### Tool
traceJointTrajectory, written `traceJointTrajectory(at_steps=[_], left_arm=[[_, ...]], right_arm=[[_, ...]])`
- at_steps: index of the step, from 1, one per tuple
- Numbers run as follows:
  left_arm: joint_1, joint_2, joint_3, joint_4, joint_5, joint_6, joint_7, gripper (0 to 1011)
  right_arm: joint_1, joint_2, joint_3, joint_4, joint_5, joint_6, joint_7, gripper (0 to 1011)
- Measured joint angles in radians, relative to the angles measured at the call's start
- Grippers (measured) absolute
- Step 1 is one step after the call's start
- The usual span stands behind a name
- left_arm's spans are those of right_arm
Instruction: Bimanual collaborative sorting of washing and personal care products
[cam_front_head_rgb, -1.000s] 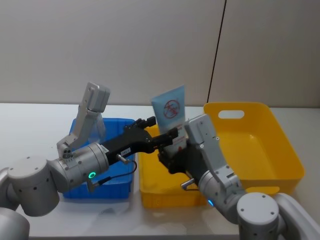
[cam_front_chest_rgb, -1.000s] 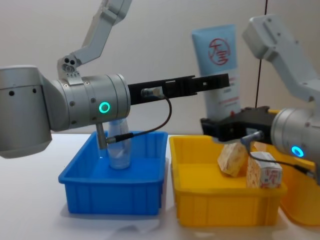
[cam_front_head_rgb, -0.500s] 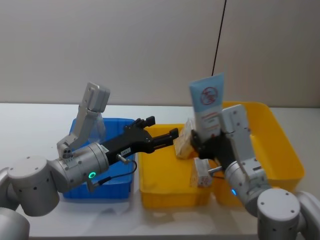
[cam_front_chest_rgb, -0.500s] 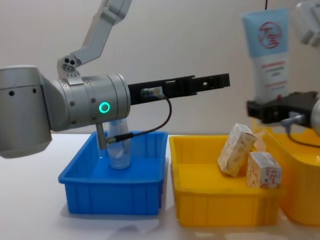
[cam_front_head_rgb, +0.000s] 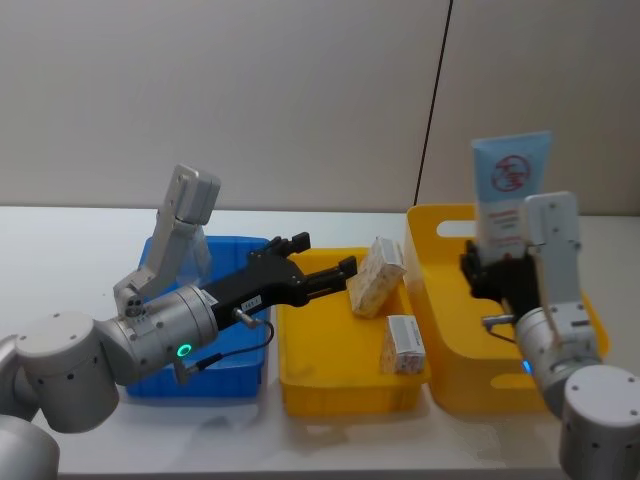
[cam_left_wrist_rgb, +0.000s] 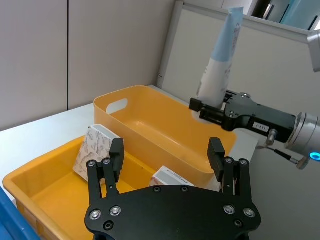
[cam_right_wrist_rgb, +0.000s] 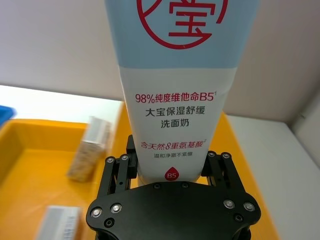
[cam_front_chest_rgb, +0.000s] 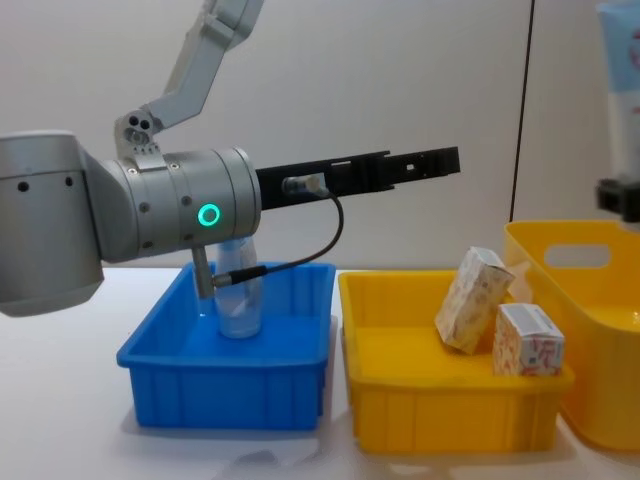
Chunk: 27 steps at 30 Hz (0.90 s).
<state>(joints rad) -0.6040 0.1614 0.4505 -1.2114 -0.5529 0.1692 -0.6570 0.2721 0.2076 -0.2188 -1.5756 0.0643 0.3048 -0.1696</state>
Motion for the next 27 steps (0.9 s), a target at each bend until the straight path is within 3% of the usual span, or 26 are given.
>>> traceJointTrajectory(at_steps=[4, 11, 17, 27], left_arm=[[0.0, 0.0, 0.0, 0.0, 0.0, 0.0, 0.0, 1001], [0.0, 0.0, 0.0, 0.0, 0.0, 0.0, 0.0, 1001], [0.0, 0.0, 0.0, 0.0, 0.0, 0.0, 0.0, 1002], [0.0, 0.0, 0.0, 0.0, 0.0, 0.0, 0.0, 1001]], right_arm=[[-0.005, -0.003, 0.038, -0.011, 0.002, 0.049, -0.025, 629], [-0.005, -0.001, 0.073, -0.014, 0.015, 0.129, -0.034, 629], [0.0, 0.003, 0.086, 0.001, 0.025, 0.171, -0.021, 630], [0.016, 0.004, 0.088, 0.034, 0.032, 0.196, 0.006, 630]])
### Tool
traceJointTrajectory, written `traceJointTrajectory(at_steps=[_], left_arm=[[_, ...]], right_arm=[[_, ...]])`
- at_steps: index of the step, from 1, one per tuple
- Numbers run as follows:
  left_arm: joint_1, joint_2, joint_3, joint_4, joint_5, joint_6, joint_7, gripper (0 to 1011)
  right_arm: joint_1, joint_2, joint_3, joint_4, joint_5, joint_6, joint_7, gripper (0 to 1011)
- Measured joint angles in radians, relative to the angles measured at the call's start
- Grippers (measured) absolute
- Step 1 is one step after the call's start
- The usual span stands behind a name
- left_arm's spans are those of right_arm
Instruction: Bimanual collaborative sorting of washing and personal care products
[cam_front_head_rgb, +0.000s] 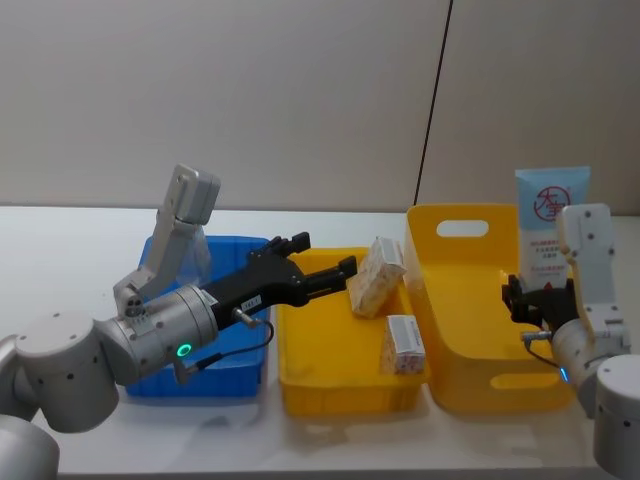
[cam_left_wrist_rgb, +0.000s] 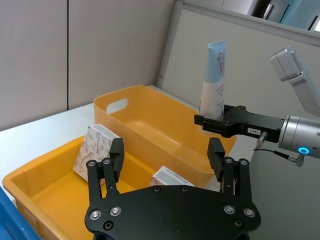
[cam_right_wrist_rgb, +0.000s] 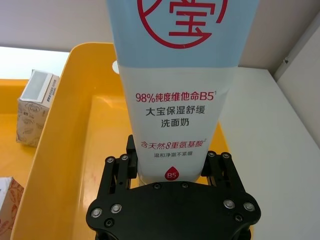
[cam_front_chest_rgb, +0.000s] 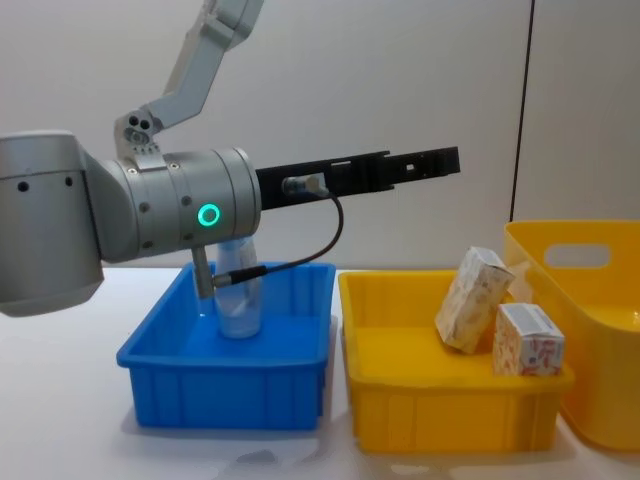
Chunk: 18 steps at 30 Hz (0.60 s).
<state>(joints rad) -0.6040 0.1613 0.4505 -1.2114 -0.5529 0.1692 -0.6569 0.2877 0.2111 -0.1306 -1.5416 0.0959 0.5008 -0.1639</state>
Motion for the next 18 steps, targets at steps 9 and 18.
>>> traceJointTrajectory(at_steps=[9, 18], left_arm=[[0.0, 0.0, 0.0, 0.0, 0.0, 0.0, 0.0, 1001], [0.0, 0.0, 0.0, 0.0, 0.0, 0.0, 0.0, 1001]], right_arm=[[0.006, -0.001, 0.001, 0.014, 0.002, 0.009, 0.01, 630], [0.01, -0.001, 0.002, 0.02, 0.003, 0.014, 0.016, 722]])
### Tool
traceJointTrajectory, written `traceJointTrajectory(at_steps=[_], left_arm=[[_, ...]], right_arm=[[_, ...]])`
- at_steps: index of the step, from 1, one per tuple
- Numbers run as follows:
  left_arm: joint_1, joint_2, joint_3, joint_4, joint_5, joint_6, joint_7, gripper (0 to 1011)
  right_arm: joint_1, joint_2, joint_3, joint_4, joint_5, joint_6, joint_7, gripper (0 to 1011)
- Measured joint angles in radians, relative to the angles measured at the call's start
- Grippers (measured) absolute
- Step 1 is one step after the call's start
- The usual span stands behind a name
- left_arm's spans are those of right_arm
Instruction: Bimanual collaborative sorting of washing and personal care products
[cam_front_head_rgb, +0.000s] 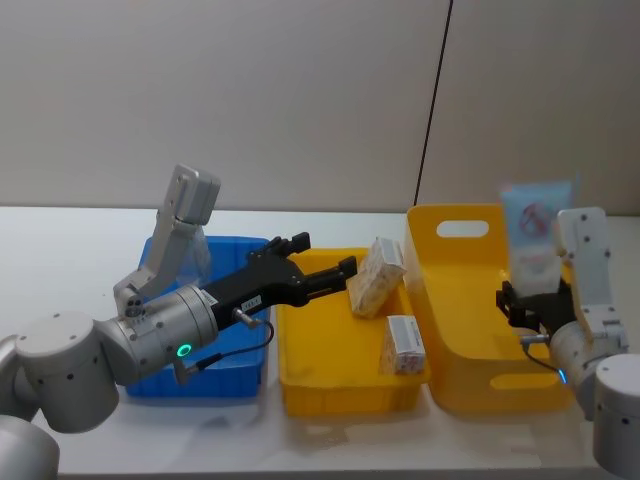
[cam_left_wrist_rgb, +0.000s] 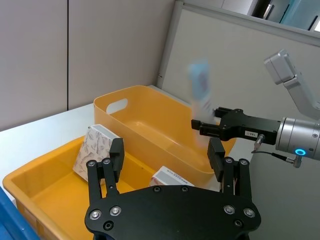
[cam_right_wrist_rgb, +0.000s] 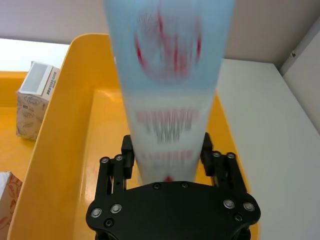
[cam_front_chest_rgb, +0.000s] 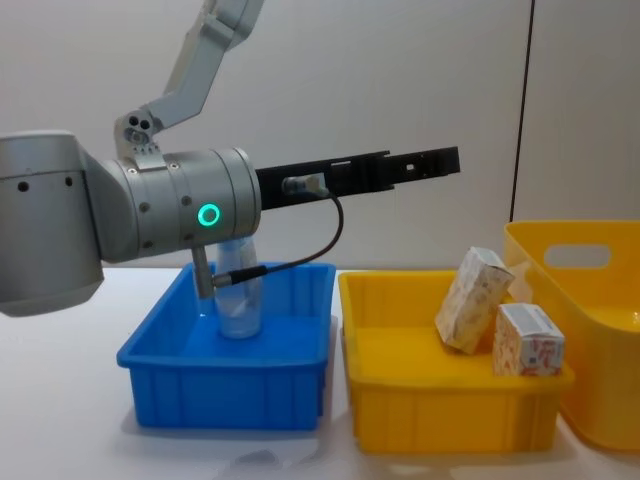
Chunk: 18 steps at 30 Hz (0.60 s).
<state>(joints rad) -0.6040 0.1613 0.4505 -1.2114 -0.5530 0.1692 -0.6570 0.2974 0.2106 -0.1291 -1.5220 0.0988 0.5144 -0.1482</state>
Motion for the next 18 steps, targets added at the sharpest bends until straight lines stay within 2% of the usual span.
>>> traceJointTrajectory(at_steps=[7, 10, 18], left_arm=[[0.0, 0.0, 0.0, 0.0, 0.0, 0.0, 0.0, 1001], [0.0, 0.0, 0.0, 0.0, 0.0, 0.0, 0.0, 1001], [0.0, 0.0, 0.0, 0.0, 0.0, 0.0, 0.0, 1001]], right_arm=[[0.001, 0.0, 0.0, 0.003, 0.001, 0.003, 0.002, 945], [0.002, 0.0, 0.0, 0.005, 0.001, 0.003, 0.003, 996], [0.002, 0.0, 0.0, 0.006, 0.001, 0.004, 0.004, 1003]])
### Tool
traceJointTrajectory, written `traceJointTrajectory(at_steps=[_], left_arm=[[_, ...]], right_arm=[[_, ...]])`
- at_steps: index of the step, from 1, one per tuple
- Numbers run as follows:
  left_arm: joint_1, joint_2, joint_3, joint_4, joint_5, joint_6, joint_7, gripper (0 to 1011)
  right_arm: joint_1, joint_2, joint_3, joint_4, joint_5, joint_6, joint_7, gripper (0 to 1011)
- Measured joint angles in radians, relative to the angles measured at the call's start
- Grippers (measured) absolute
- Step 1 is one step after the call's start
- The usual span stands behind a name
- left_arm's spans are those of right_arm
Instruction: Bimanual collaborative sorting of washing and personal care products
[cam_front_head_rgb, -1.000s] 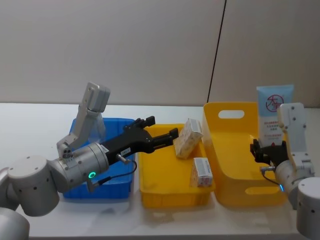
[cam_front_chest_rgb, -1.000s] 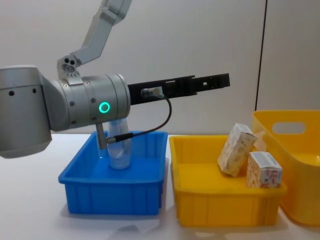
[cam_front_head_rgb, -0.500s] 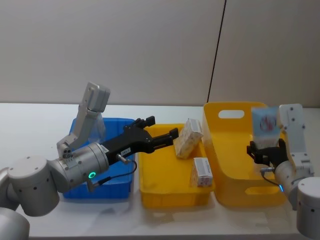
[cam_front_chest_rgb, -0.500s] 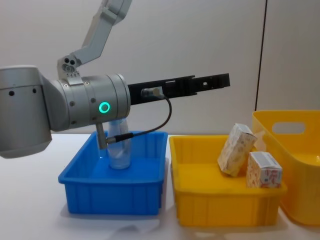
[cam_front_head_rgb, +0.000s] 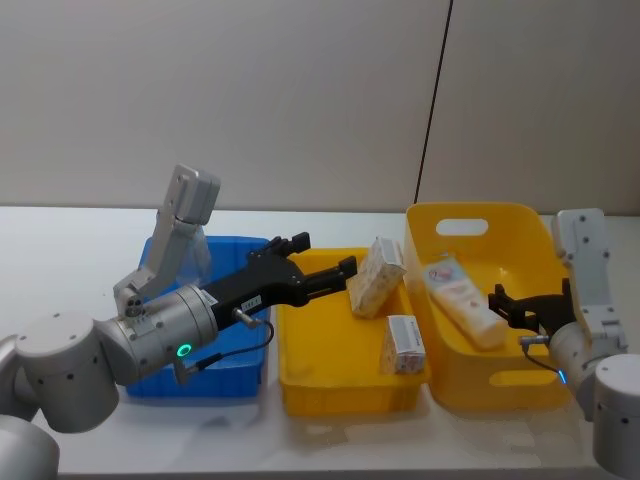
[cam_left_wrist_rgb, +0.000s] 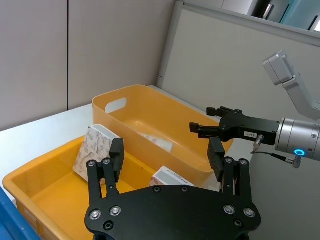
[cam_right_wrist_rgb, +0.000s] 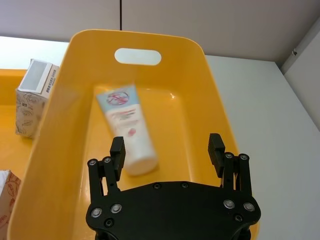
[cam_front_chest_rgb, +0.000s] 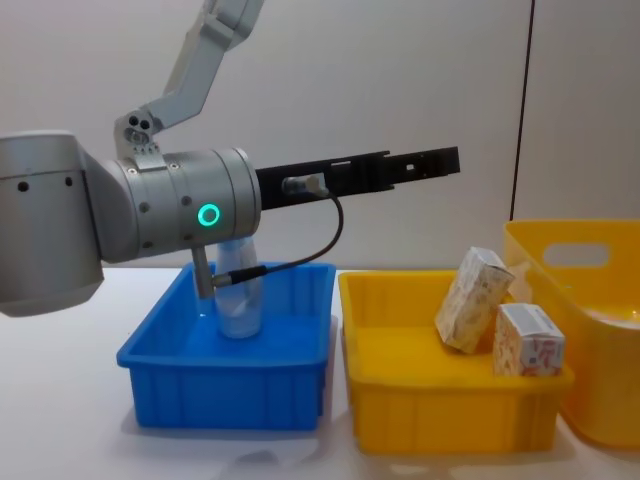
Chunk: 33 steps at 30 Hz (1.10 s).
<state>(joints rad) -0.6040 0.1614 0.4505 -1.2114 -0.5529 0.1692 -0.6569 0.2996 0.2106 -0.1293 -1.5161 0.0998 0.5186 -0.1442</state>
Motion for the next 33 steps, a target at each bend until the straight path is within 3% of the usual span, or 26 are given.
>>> traceJointTrajectory(at_steps=[16, 33], left_arm=[[0.0, 0.0, 0.0, 0.0, 0.0, 0.0, 0.0, 1001], [0.0, 0.0, 0.0, 0.0, 0.0, 0.0, 0.0, 1001]], right_arm=[[-0.01, 0.005, 0.003, -0.022, 0.012, -0.021, 0.031, 1004], [-0.052, 0.047, -0.001, -0.123, 0.071, -0.08, 0.198, 1003]])
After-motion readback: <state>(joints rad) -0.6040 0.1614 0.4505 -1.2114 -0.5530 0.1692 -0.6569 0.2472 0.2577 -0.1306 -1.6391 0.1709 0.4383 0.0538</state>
